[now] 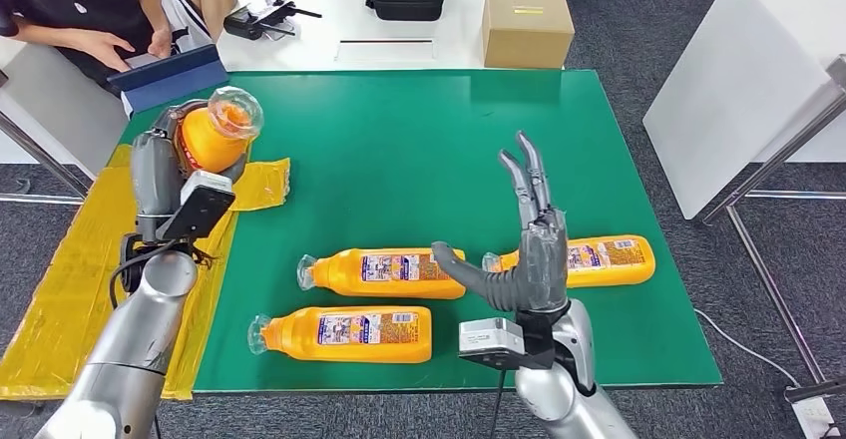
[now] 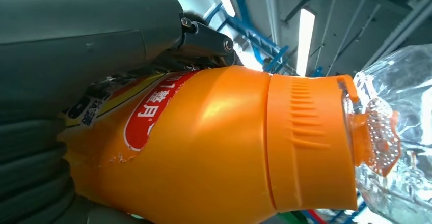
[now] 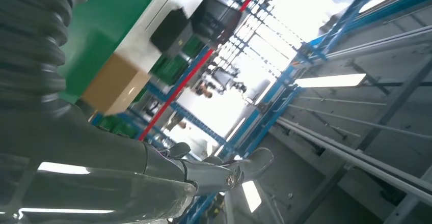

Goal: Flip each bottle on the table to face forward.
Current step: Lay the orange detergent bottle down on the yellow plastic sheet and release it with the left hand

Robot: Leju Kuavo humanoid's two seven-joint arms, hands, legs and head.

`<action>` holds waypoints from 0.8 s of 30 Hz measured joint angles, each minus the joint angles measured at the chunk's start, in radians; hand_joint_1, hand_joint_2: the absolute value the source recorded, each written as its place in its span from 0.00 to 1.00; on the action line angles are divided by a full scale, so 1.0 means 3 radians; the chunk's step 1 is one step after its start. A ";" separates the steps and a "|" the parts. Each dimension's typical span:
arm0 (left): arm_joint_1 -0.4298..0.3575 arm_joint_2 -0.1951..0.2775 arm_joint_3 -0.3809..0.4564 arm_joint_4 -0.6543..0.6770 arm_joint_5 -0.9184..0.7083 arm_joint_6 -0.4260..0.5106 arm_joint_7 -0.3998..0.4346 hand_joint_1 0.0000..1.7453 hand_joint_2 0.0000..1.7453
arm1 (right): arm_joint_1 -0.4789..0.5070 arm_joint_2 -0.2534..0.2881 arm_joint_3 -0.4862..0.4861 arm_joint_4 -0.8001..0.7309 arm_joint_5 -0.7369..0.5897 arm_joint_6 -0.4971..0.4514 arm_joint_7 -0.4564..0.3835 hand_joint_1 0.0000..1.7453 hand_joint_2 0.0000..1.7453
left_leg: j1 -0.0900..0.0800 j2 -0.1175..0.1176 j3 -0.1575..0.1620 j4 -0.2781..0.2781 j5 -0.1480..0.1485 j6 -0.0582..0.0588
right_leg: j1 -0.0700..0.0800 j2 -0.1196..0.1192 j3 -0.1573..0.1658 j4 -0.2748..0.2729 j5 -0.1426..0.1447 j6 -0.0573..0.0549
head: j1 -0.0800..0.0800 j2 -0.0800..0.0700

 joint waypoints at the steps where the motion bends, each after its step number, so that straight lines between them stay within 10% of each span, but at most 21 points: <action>1: -0.0021 0.0023 0.0000 0.0061 -0.0145 0.0044 0.0018 1.00 1.00 | 0.0037 -0.0031 -0.0047 -0.0033 0.0042 -0.0004 0.0024 0.00 1.00 | 0.0000 0.0000 0.0000 0.0000 0.0000 0.0000 | 0.0000 0.0000 0.0000 0.0000 0.0000 0.0000 | 0.0000 0.0000; 24: -0.0543 0.0400 -0.0201 0.1471 -0.1541 0.0355 0.0064 1.00 1.00 | 0.0486 -0.0591 -0.0603 -0.0261 -0.0107 -0.0180 -0.0059 0.00 1.00 | 0.0001 0.0002 0.0000 0.0000 0.0000 0.0000 | 0.0000 0.0003 -0.0002 0.0000 0.0000 0.0000 | 0.0000 0.0000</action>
